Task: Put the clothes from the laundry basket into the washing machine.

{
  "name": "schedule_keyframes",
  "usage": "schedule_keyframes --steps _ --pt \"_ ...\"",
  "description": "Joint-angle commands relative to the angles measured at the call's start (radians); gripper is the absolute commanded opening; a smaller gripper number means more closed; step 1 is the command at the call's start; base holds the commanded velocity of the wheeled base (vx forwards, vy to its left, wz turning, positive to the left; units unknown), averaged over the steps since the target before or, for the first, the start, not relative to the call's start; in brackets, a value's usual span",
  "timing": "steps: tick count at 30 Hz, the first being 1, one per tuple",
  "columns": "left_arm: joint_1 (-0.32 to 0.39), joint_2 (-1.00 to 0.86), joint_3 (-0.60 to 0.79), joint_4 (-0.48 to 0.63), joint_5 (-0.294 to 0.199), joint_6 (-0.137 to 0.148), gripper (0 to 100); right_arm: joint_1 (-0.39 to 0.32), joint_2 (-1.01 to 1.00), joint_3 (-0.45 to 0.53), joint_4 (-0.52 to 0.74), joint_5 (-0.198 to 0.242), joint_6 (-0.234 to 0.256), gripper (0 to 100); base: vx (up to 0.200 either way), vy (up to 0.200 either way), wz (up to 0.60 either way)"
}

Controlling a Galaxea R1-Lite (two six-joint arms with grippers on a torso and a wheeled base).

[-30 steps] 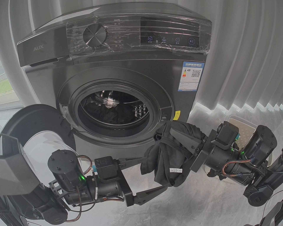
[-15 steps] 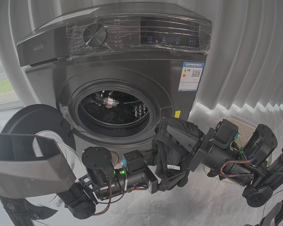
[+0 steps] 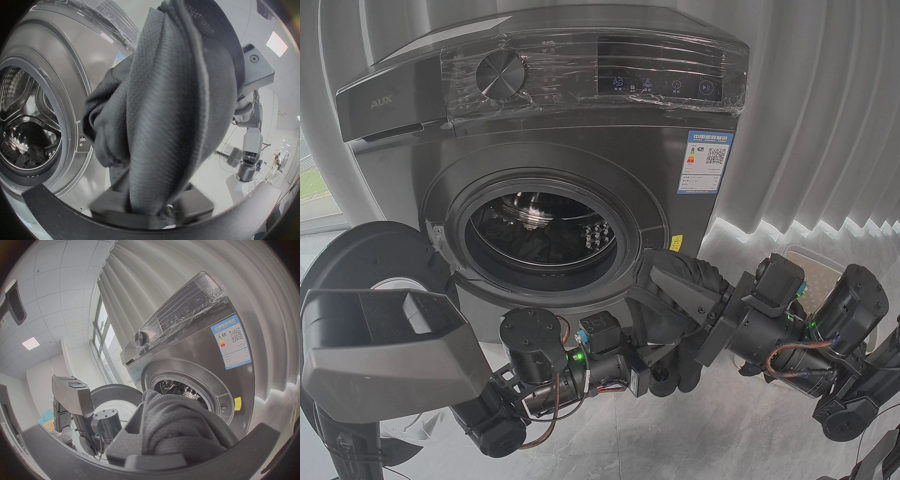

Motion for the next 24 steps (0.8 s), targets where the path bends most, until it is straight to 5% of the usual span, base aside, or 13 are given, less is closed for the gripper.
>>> schedule_keyframes --steps 1,9,16,24 --pt "0.002 0.002 -0.009 -0.001 0.006 -0.003 0 -0.003 0.001 -0.004 -0.001 0.001 0.001 0 0.0 0.0 0.0" --pt "0.005 -0.063 0.032 -0.001 0.012 -0.005 0 -0.067 0.006 -0.042 -0.001 -0.047 0.023 0 0.0 0.0 0.0" --pt "0.035 -0.113 0.063 -0.001 0.012 -0.005 0 -0.133 0.017 -0.046 -0.001 -0.047 0.023 0 0.0 0.0 0.0" --pt "0.034 -0.127 0.06 -0.001 0.029 -0.002 0 -0.128 0.032 -0.042 -0.001 -0.044 0.023 0 0.0 0.0 0.0"
